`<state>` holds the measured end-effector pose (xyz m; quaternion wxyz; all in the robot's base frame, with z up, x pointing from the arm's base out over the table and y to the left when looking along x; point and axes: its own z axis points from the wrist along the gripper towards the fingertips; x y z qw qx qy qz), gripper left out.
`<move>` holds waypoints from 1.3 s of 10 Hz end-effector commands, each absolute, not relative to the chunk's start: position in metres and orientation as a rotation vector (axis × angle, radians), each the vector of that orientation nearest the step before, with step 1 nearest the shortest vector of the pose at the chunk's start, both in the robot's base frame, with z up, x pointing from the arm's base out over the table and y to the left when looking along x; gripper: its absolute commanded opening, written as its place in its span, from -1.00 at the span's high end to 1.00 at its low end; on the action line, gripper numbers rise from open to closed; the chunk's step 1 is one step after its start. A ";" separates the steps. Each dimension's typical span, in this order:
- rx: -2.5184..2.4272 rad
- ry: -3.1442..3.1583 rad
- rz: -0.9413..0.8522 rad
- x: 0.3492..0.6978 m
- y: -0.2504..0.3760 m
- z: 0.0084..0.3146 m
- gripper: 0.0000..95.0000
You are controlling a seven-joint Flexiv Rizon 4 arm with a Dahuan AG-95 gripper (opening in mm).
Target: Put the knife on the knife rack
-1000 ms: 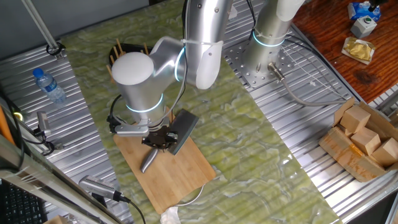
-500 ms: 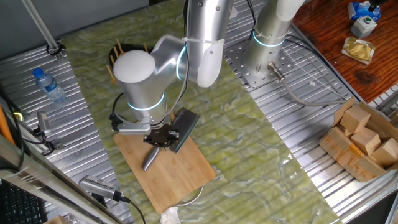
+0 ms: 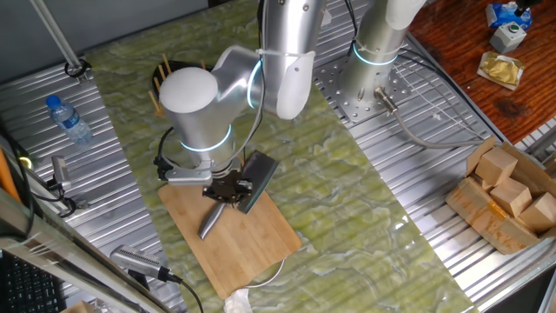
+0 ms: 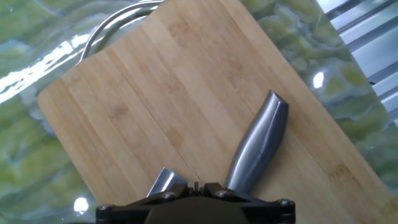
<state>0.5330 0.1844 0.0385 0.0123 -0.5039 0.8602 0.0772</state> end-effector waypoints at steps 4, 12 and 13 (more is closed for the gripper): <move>-1.525 2.702 0.246 0.550 0.195 0.037 1.00; -1.565 2.687 0.230 0.540 0.195 0.030 1.00; -1.567 2.685 0.230 0.539 0.194 0.030 1.00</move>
